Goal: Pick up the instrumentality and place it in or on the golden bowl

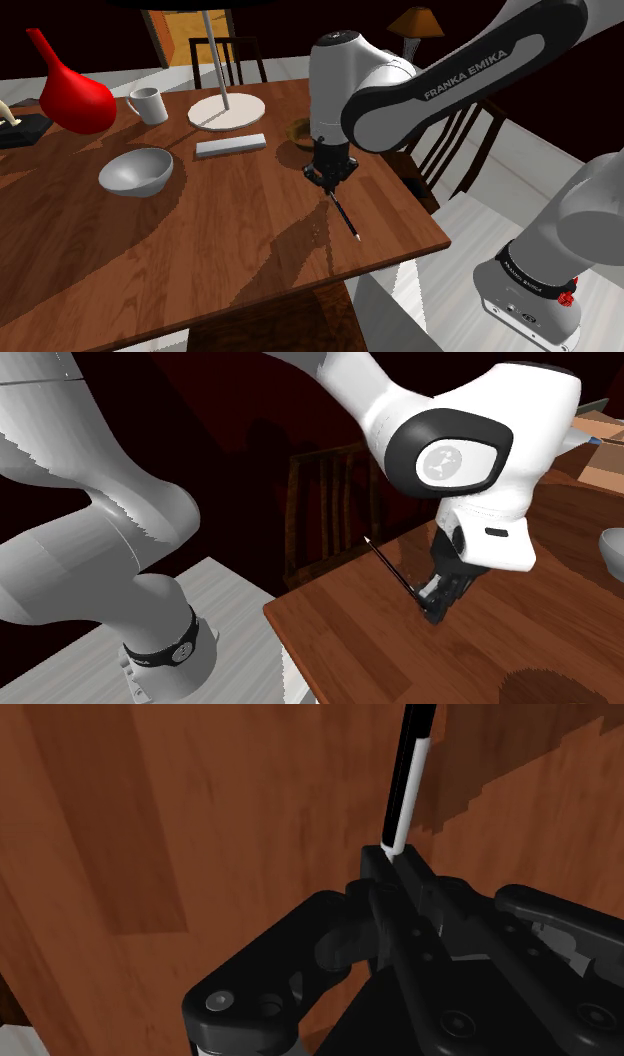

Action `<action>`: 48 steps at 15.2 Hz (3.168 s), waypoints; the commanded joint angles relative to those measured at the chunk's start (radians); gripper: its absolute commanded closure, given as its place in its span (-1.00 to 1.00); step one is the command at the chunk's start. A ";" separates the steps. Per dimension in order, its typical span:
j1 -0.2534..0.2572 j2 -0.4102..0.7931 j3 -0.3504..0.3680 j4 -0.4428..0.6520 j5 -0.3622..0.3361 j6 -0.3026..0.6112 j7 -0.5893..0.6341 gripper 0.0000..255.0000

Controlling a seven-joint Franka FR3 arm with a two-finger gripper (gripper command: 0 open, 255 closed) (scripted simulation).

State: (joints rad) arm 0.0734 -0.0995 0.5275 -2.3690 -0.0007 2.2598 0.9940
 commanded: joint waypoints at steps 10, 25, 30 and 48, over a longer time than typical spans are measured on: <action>0.005 -0.087 -0.018 0.076 0.047 -0.153 -0.043 1.00; -0.057 0.019 -0.078 0.296 -0.019 -0.277 -0.126 1.00; -0.094 0.156 -0.113 0.452 -0.083 -0.305 -0.173 1.00; -0.117 0.612 -0.199 1.025 -0.221 -0.437 -0.296 1.00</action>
State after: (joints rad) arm -0.0415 0.5136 0.3294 -1.3294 -0.2215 1.8085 0.6976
